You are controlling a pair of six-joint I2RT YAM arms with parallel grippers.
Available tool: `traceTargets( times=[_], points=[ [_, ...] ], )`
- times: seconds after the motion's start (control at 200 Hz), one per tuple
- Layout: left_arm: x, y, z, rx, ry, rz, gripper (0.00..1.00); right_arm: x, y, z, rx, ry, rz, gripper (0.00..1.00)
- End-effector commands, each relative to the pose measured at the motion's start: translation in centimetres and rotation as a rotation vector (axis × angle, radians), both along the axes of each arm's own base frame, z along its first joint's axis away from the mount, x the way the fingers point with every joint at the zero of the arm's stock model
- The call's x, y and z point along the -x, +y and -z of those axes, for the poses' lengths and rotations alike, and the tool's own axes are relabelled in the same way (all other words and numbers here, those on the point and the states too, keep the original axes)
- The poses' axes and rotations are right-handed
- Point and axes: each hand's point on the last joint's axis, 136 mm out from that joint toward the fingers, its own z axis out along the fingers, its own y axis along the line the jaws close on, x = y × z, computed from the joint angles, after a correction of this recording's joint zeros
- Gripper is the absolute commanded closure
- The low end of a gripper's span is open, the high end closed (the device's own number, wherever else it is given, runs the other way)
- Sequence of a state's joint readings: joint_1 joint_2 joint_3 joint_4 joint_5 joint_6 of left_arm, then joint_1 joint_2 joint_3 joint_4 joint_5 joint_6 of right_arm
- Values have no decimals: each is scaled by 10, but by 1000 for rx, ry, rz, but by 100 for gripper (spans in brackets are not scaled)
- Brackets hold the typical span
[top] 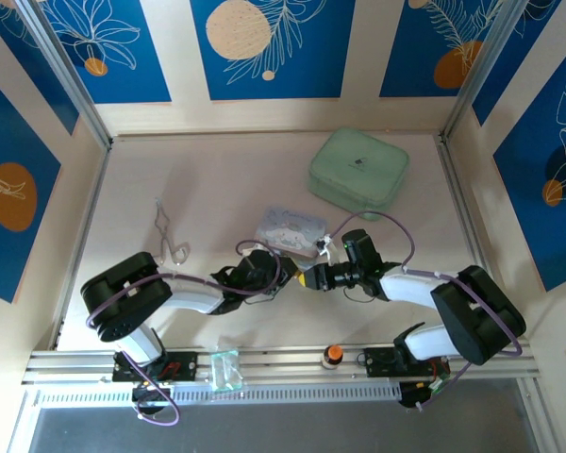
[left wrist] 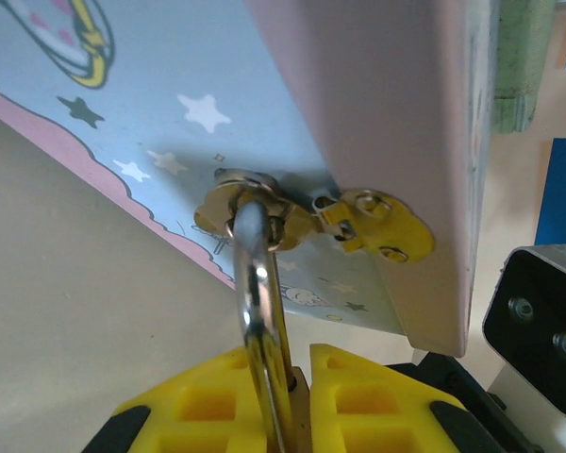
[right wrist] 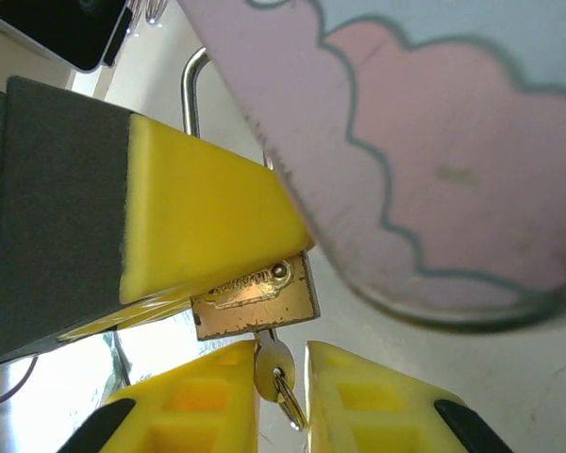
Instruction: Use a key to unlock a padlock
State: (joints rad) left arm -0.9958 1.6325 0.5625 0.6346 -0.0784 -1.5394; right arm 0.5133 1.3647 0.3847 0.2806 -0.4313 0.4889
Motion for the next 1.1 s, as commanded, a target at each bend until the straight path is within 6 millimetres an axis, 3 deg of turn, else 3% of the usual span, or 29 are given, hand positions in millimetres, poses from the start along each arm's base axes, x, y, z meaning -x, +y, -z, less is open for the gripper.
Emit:
traceTargets(
  times=[0.0, 0.4, 0.645, 0.925, 1.096],
  points=[
    [9, -3, -6, 20, -9, 47, 100, -20, -23, 17, 87, 31, 143, 80],
    [9, 0, -2, 20, 0, 35, 100, -24, -30, 19, 101, 36, 182, 76],
    [11, 1, 7, -11, 7, 48, 100, -23, -29, 15, 84, 31, 183, 65],
    [23, 17, 37, -242, 13, 160, 100, -30, -42, 16, 205, -32, 265, 61],
    [31, 34, 53, -401, 15, 257, 94, -36, -51, 20, 248, -46, 317, 60]
  ],
)
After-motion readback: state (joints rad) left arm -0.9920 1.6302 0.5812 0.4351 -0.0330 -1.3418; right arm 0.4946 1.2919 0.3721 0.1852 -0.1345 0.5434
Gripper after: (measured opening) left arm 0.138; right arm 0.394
